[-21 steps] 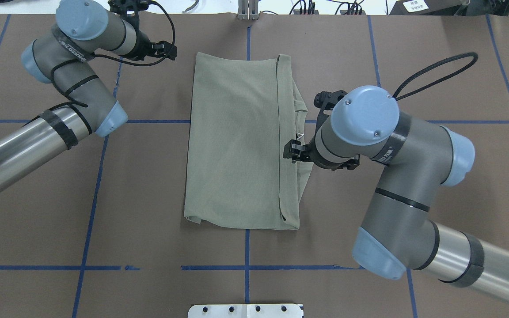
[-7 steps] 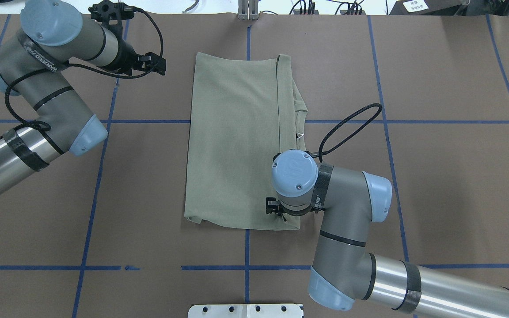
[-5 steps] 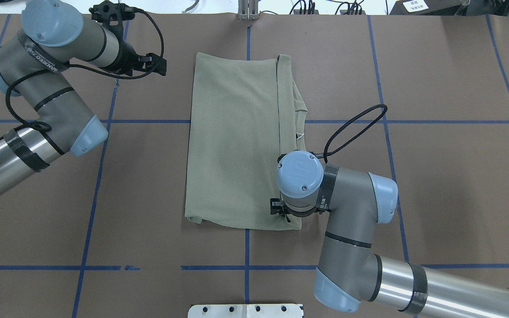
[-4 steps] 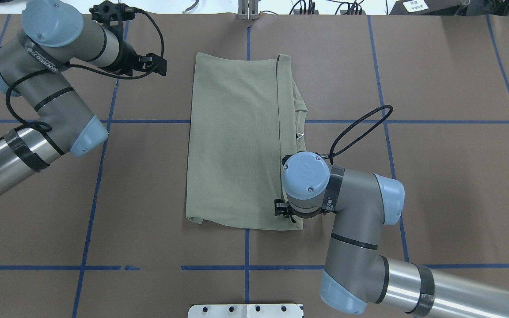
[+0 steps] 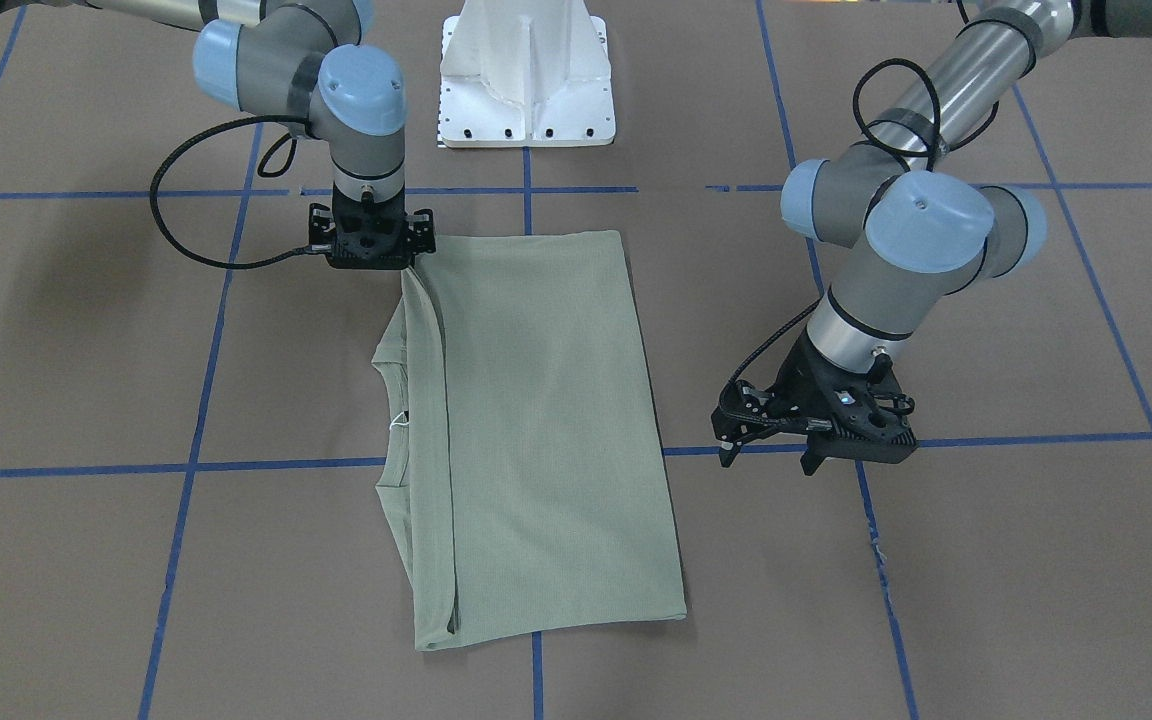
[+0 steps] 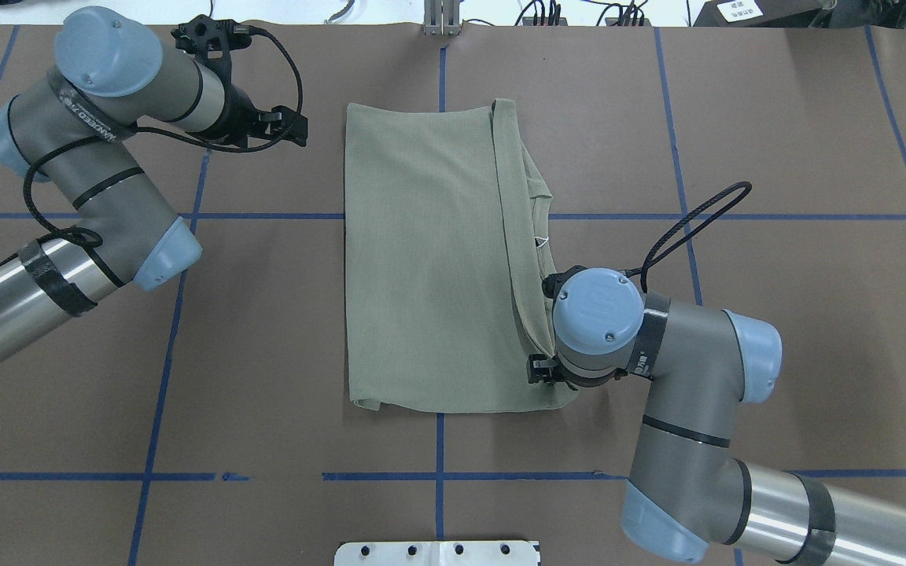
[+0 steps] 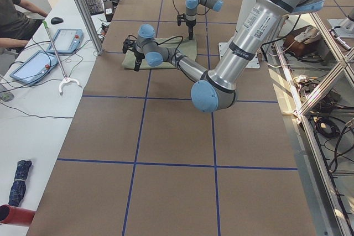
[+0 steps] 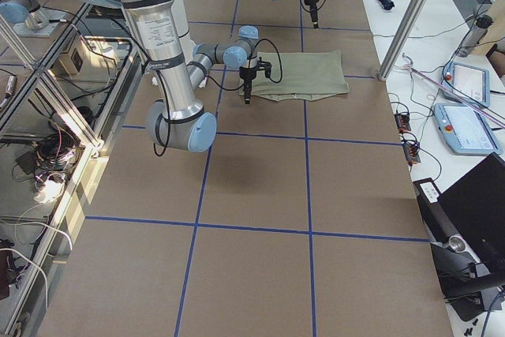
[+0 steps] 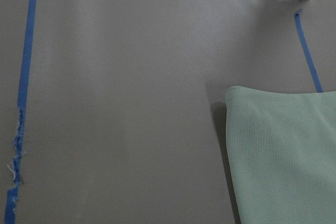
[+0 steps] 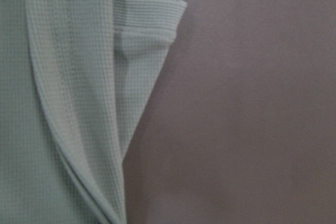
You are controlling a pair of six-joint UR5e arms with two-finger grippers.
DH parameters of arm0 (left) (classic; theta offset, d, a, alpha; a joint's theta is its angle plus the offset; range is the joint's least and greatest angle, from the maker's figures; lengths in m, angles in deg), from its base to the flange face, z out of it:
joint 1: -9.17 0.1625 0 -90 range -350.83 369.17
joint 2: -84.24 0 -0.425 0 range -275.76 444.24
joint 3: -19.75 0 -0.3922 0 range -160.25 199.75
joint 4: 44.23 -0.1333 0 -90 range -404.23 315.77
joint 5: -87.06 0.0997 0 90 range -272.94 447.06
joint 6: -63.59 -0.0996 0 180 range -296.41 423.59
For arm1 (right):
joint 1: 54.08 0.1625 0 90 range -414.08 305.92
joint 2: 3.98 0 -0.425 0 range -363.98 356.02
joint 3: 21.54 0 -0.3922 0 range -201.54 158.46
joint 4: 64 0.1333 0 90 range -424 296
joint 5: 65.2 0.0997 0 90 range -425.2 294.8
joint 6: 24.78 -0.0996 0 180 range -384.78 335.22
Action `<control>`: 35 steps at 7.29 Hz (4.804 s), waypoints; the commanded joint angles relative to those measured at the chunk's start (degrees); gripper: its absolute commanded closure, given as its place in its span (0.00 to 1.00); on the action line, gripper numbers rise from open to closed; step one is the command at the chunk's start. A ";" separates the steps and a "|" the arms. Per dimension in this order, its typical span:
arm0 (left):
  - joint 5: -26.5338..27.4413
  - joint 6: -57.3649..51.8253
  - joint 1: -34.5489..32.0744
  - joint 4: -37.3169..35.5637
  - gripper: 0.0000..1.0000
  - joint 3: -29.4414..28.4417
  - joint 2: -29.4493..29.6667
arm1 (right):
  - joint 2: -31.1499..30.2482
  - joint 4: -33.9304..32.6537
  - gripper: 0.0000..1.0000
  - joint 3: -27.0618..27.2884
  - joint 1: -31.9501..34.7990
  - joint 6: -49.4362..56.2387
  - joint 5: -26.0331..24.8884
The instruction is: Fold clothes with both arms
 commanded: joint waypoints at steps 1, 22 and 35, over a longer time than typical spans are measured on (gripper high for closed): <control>0.09 1.69 0.96 0.10 0.00 0.06 0.01 | -2.82 -0.32 0.00 0.83 0.41 1.41 -0.84; 0.00 4.52 2.73 2.92 0.00 0.06 0.36 | 3.31 0.03 0.00 -6.47 14.55 13.10 6.09; 0.18 3.72 1.32 3.18 0.00 7.71 0.01 | 19.05 8.47 0.00 -28.96 13.76 19.25 5.40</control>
